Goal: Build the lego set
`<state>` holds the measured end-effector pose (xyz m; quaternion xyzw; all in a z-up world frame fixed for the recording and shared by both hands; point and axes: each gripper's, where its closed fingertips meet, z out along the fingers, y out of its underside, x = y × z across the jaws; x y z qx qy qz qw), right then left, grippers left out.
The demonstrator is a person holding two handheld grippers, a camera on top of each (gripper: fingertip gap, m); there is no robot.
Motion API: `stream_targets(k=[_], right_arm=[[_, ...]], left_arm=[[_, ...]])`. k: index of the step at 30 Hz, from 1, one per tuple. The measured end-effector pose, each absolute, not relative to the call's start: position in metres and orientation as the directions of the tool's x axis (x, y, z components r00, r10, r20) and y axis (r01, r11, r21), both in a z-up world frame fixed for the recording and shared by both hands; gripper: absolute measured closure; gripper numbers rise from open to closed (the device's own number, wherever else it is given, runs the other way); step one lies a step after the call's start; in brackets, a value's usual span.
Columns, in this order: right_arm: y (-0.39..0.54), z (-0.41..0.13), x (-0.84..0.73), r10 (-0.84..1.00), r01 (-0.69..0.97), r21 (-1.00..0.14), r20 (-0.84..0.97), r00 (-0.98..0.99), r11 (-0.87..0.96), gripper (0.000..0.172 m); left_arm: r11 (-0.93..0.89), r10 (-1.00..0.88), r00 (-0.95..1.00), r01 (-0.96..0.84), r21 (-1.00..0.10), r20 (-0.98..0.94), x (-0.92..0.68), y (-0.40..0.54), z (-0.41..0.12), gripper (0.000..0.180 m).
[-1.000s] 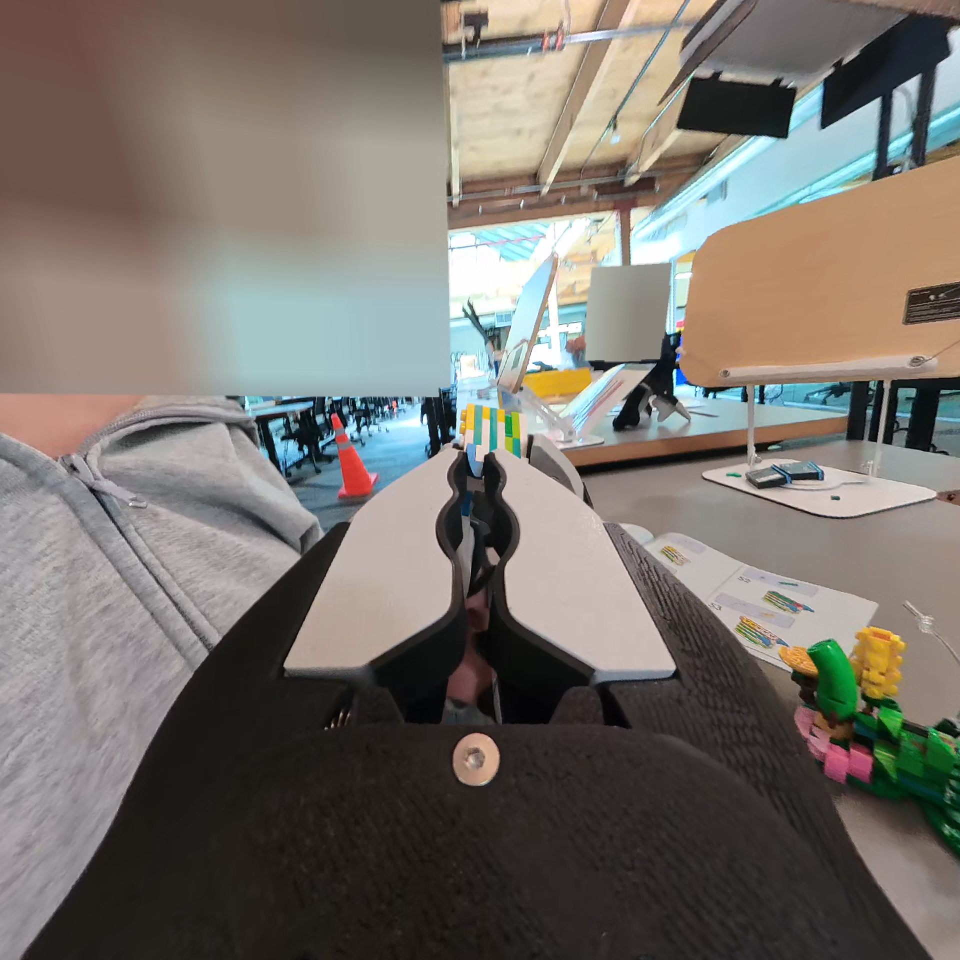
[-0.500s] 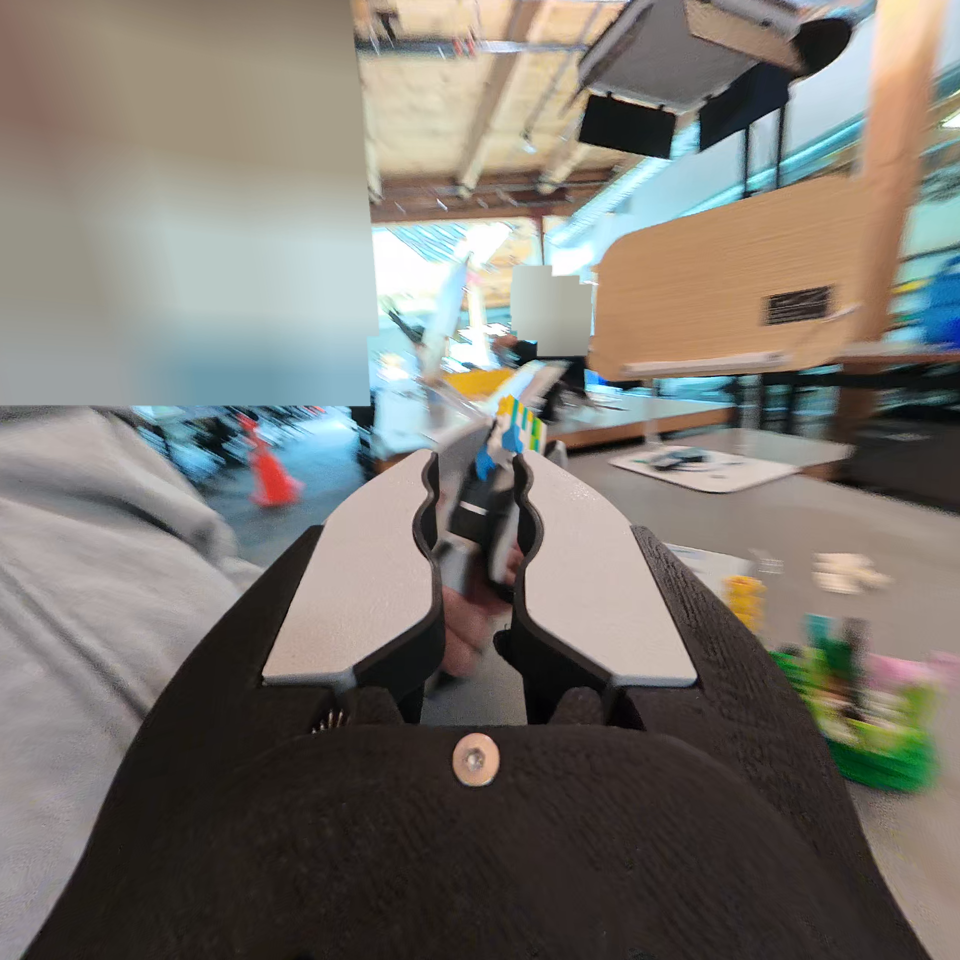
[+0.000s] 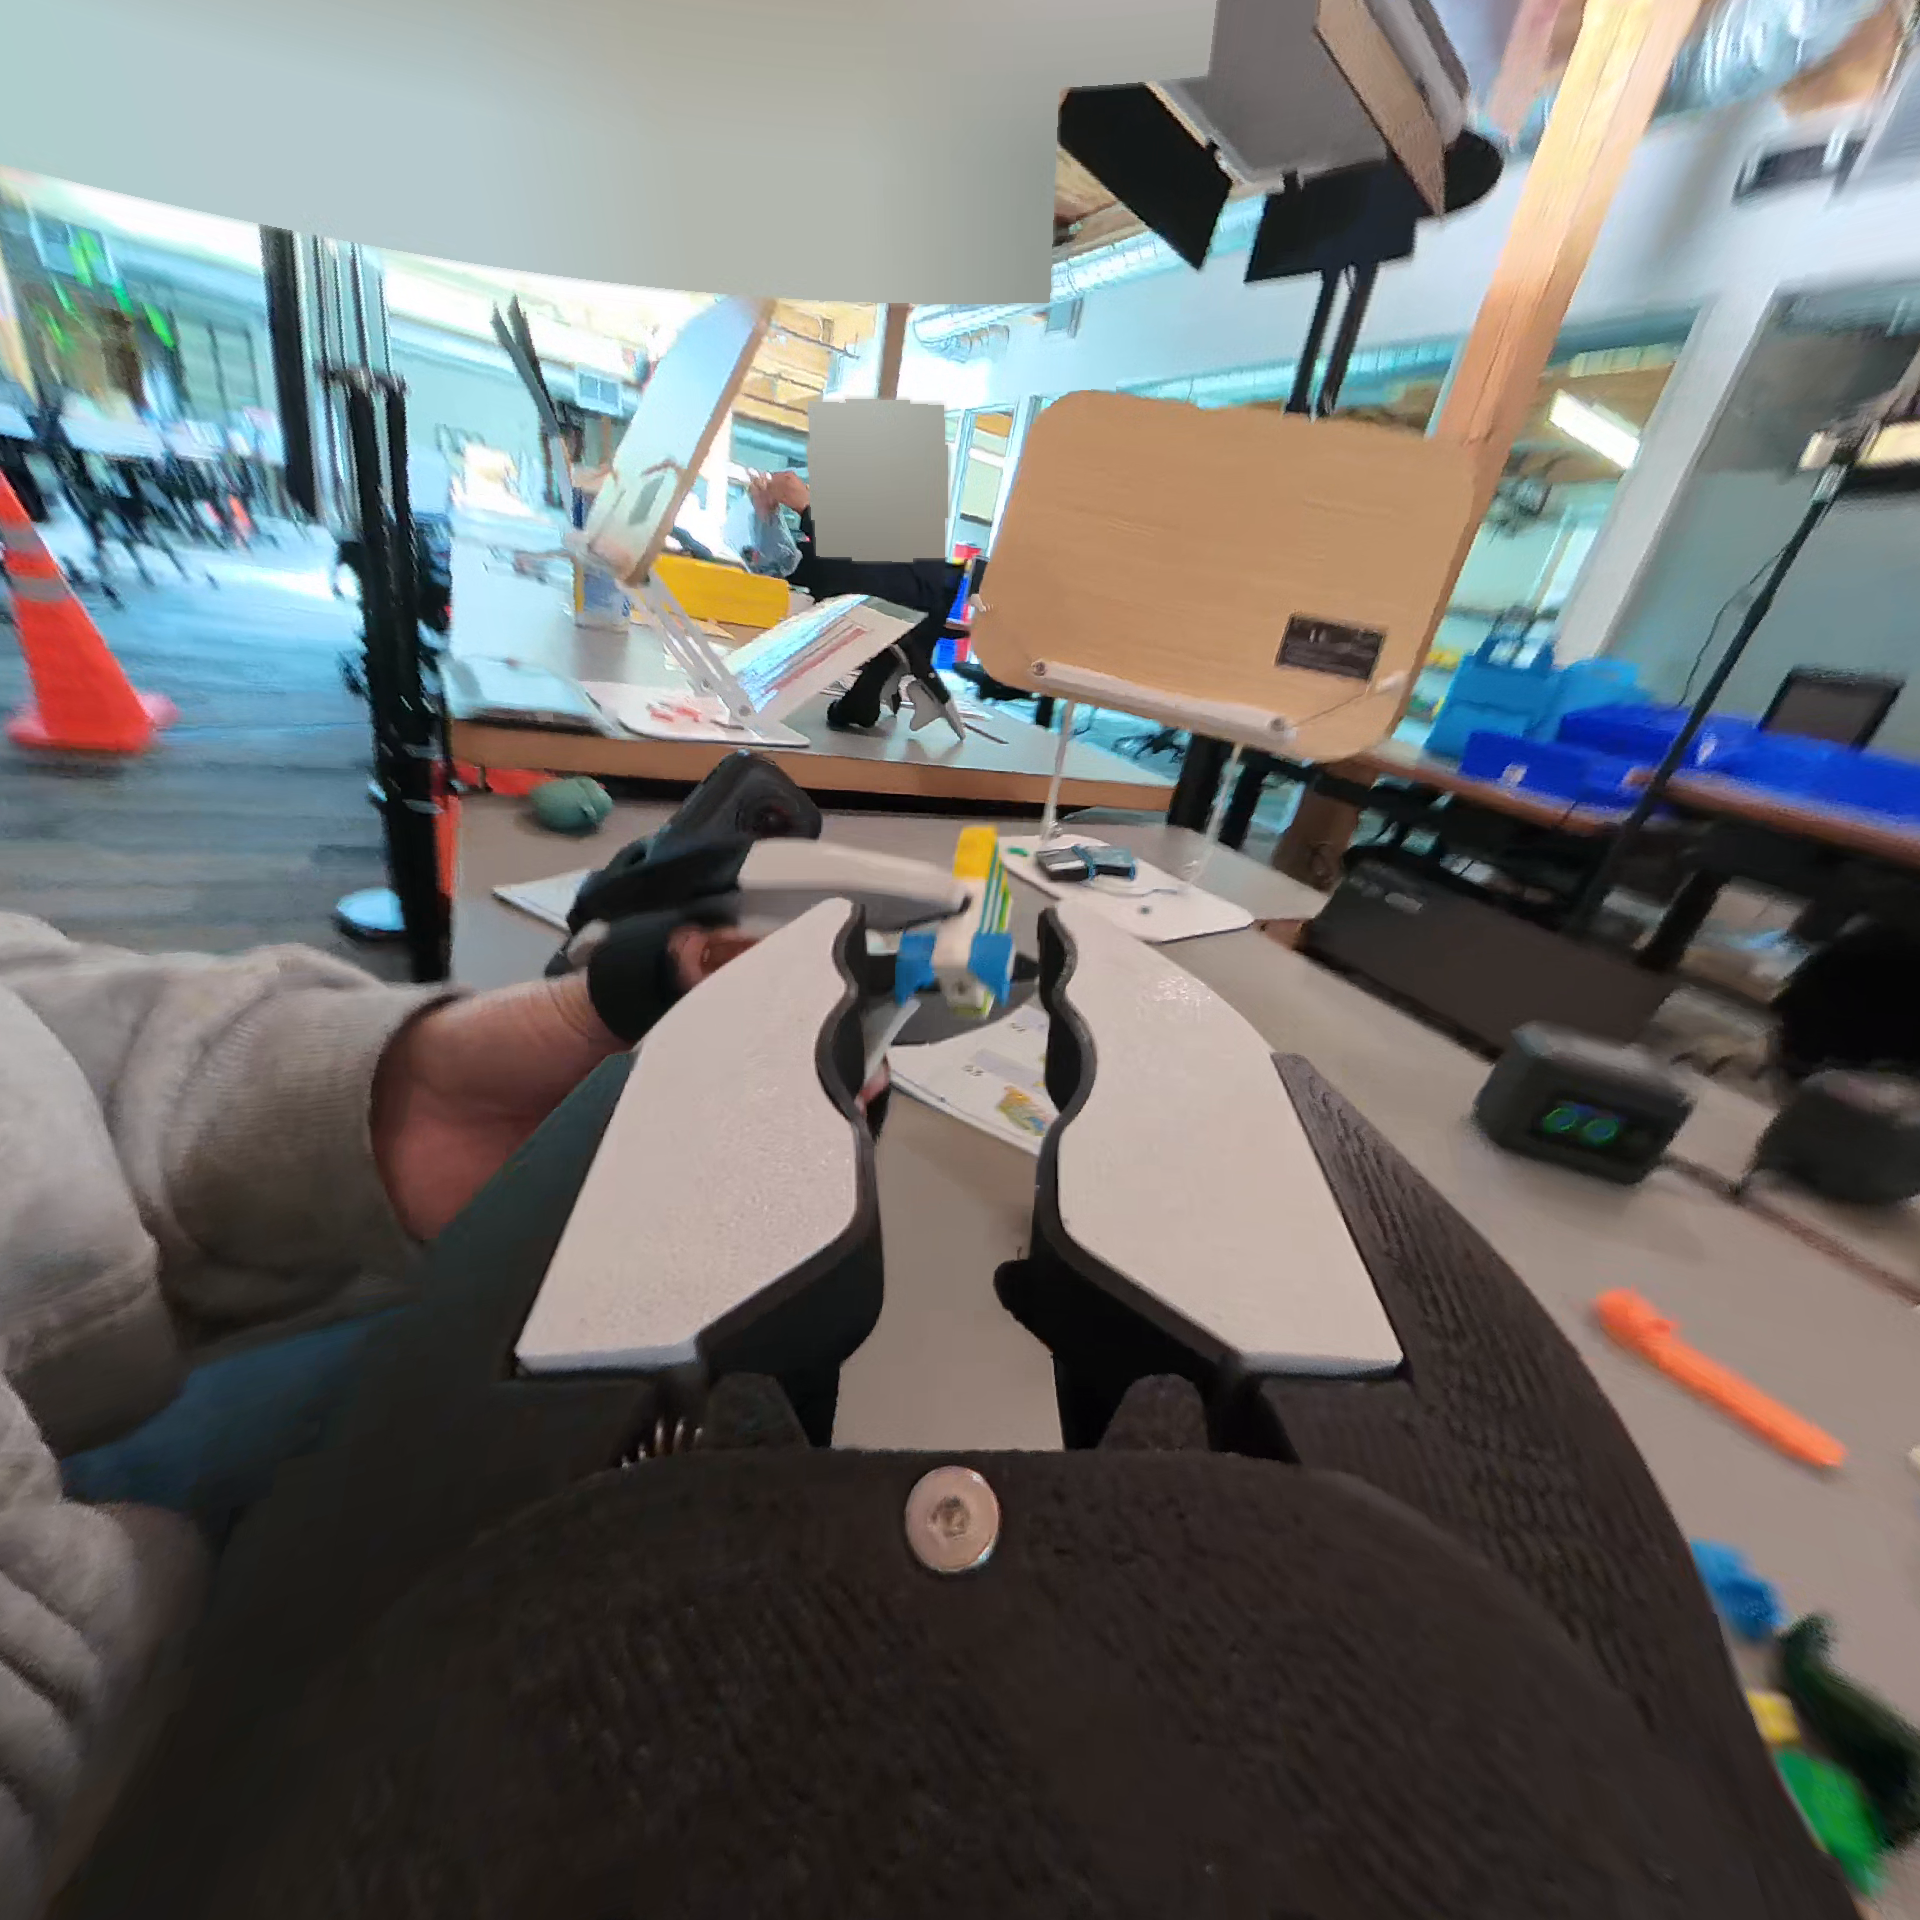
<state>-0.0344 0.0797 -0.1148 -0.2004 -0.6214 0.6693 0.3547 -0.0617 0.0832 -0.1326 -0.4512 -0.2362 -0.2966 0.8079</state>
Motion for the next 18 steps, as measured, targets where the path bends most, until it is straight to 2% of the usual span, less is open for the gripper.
stream_targets(k=[3,5,8,13,18], right_arm=[[0.085,-0.11,-0.039,0.732,-0.128,-0.992,0.08,-0.677,-0.011,0.151],[0.084,-0.11,-0.043,0.743,-0.08,-0.996,0.078,-0.665,0.034,0.151],[0.075,-0.114,-0.047,0.732,0.016,-0.997,0.042,-0.68,0.073,0.15],[0.064,-0.137,-0.055,0.718,0.159,-0.962,0.049,-0.694,0.22,0.151],[0.062,-0.147,-0.059,0.713,0.168,-0.931,0.123,-0.69,0.324,0.162]], left_arm=[[0.385,-0.11,0.819,0.558,-0.735,0.564,-0.061,0.087,-0.141,0.153],[0.32,0.053,0.896,0.402,-0.858,0.44,-0.063,0.09,-0.15,0.153],[0.222,0.247,0.942,0.174,-0.959,0.228,-0.066,0.091,-0.155,0.153],[0.104,0.393,0.919,-0.079,-0.991,-0.032,-0.065,0.09,-0.153,0.153],[0.095,0.417,0.905,-0.133,-0.987,-0.082,-0.064,0.088,-0.152,0.153]])
